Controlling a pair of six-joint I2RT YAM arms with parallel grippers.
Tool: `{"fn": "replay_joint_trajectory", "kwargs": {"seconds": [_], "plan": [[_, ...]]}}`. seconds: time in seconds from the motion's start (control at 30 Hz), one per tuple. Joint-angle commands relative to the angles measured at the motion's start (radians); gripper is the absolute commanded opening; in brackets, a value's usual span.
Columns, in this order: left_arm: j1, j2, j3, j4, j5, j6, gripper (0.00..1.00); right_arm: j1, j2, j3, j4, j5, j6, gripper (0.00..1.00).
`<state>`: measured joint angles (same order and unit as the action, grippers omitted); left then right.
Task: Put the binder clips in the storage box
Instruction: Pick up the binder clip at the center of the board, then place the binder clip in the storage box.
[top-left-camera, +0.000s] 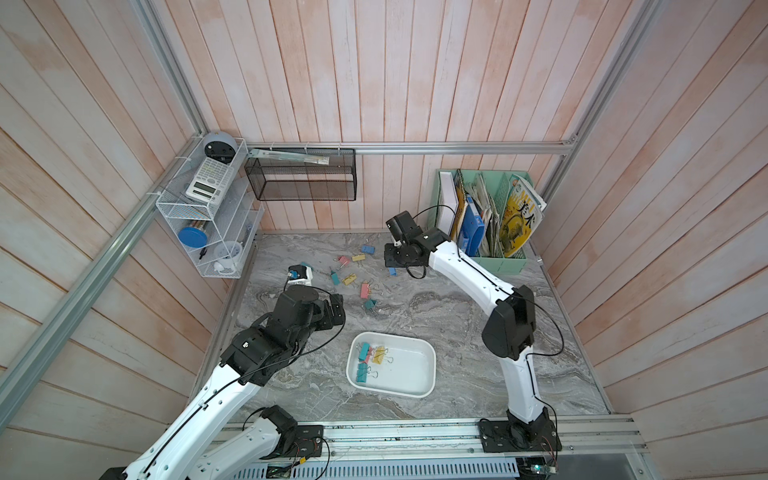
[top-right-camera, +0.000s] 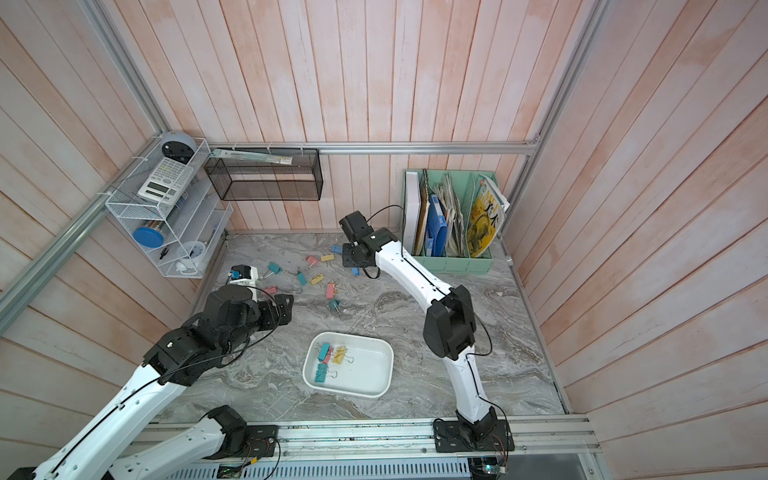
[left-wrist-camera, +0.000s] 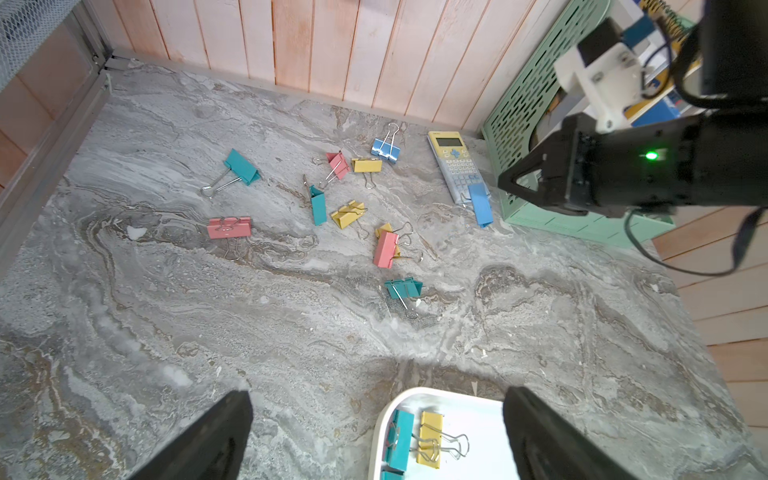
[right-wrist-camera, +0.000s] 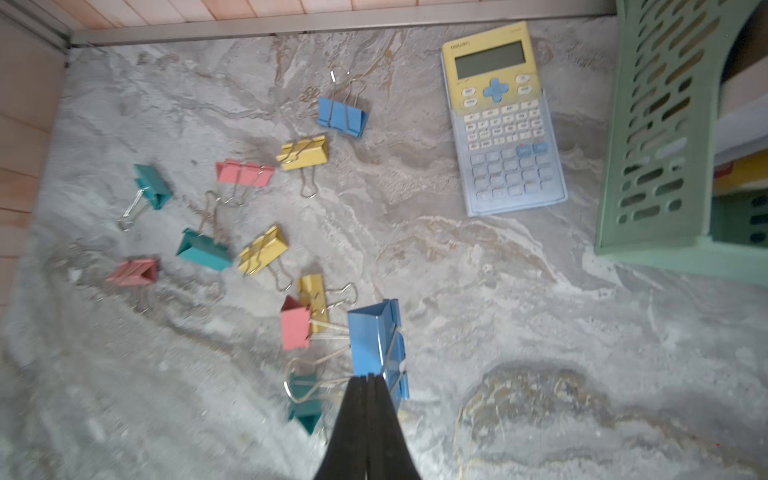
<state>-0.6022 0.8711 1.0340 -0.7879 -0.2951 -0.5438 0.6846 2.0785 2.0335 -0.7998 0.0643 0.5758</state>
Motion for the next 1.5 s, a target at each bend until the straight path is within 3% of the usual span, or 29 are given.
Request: {"fn": "replay_joint_trajectory", "kwargs": {"seconds": [0.0,0.2,0.4,0.53,0.8,1.1,1.17,1.27,1.33,1.47], "plan": [[0.004,-0.004,0.005,0.035,0.017,-0.017,1.0,0.001,-0.159,-0.227,0.093,-0.168,0.18,0.0],[0.005,0.006,-0.005,0.062,0.041,-0.021,1.0,0.043,-0.52,-0.775,0.484,-0.344,0.559,0.0],[0.007,0.048,-0.008,0.092,0.086,-0.014,1.0,0.189,-0.734,-1.123,0.718,-0.299,0.75,0.0],[0.007,0.068,-0.018,0.111,0.113,-0.013,1.0,0.23,-0.755,-1.301,0.928,-0.241,0.831,0.0],[0.009,0.077,-0.028,0.107,0.149,-0.004,1.0,0.246,-0.57,-1.453,1.372,-0.242,0.993,0.0],[0.009,0.077,-0.024,0.098,0.143,-0.002,1.0,0.265,-0.538,-1.464,1.309,-0.178,1.009,0.01],[0.009,0.083,-0.022,0.096,0.135,-0.005,1.0,0.267,-0.554,-1.458,1.273,-0.172,1.007,0.14],[0.026,0.121,0.004,0.071,0.12,-0.031,1.0,0.267,-0.622,-1.455,1.185,-0.139,0.991,0.24],[0.081,0.164,0.024,0.079,0.196,-0.037,1.0,0.267,-0.692,-1.449,1.09,-0.102,0.967,0.33],[0.234,0.274,0.063,0.118,0.364,-0.071,1.0,0.26,-0.845,-1.414,0.904,-0.022,0.898,0.4]]}}
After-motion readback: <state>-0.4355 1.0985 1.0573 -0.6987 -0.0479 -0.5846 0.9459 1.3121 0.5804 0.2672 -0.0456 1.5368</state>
